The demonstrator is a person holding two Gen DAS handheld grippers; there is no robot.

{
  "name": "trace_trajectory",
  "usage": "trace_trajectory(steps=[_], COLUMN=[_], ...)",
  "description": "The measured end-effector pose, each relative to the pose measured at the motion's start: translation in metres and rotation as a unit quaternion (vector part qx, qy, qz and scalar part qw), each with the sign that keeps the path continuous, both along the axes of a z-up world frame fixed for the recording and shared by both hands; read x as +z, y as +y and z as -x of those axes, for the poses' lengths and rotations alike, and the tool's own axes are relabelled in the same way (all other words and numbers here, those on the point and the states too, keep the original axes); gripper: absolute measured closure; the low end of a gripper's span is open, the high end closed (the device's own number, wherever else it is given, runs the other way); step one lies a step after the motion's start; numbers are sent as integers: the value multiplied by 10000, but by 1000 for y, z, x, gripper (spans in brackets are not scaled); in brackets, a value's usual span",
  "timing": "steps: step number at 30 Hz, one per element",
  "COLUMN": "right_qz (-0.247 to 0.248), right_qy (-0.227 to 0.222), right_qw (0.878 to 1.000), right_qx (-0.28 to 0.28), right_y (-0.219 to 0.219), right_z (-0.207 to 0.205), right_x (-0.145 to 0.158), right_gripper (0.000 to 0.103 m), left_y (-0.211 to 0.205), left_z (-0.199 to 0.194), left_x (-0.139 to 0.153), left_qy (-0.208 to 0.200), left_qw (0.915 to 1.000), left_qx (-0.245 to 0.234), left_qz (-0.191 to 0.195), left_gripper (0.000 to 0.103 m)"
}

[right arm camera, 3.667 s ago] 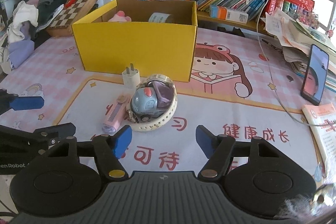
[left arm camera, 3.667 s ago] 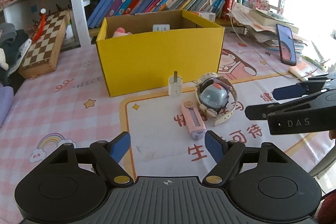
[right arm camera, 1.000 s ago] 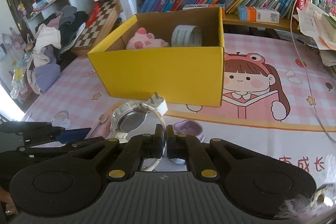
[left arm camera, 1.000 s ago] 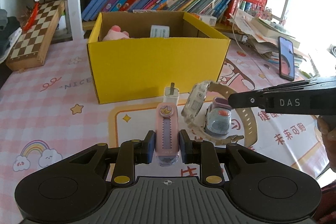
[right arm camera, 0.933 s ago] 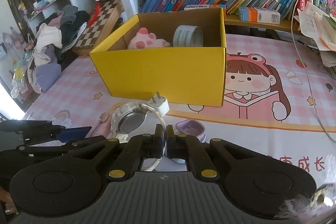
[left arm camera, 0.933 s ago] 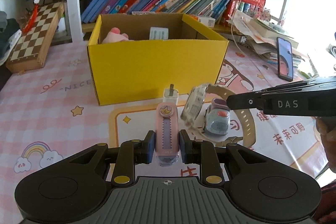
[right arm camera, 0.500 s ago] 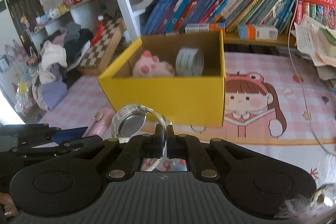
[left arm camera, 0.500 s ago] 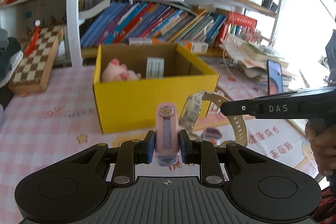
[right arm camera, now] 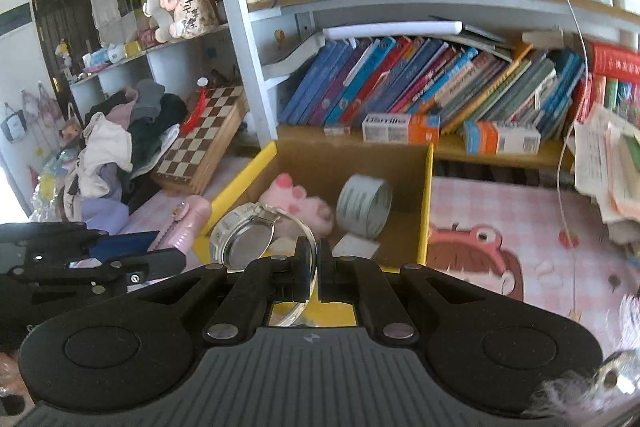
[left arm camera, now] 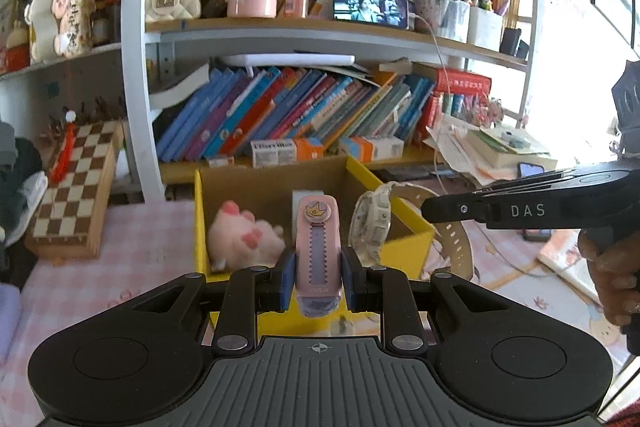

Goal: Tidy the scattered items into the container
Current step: 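Carry the pink case toward the box with the left tool while the right tool lowers the robot-ball toy inside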

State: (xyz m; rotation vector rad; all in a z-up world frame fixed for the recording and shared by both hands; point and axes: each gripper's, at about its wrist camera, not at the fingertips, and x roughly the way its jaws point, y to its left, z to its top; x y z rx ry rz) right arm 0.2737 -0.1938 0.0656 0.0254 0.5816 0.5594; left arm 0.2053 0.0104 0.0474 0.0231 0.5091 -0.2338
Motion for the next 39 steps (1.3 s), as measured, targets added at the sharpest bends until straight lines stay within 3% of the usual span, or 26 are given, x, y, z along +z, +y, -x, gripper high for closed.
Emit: trace_trajectory(steps=[8, 16, 28, 37, 39], right_qz=[266, 732, 1644, 2184, 2151], right_qy=[-333, -443, -40, 281, 351], right_qw=[9991, 9955, 9776, 9562, 9560], right_qx=[80, 397, 1312, 1929, 1964], right_y=[4, 21, 57, 79, 79], right_z=[-43, -91, -138, -155, -161], right_x=[10, 2, -46, -68, -68], right_gripper=[100, 100, 99, 99, 99], left_y=[2, 5, -5, -13, -17], left_z=[-40, -82, -158, -216, -228], left_x=[8, 8, -8, -32, -39], left_qy=[-4, 188, 862, 1329, 1476], left_qw=[9998, 9990, 9944, 9860, 9832], left_qx=[120, 203, 80, 156, 149], left_qz=[-135, -345, -609, -996, -1068], left_gripper=[80, 80, 80, 80, 80])
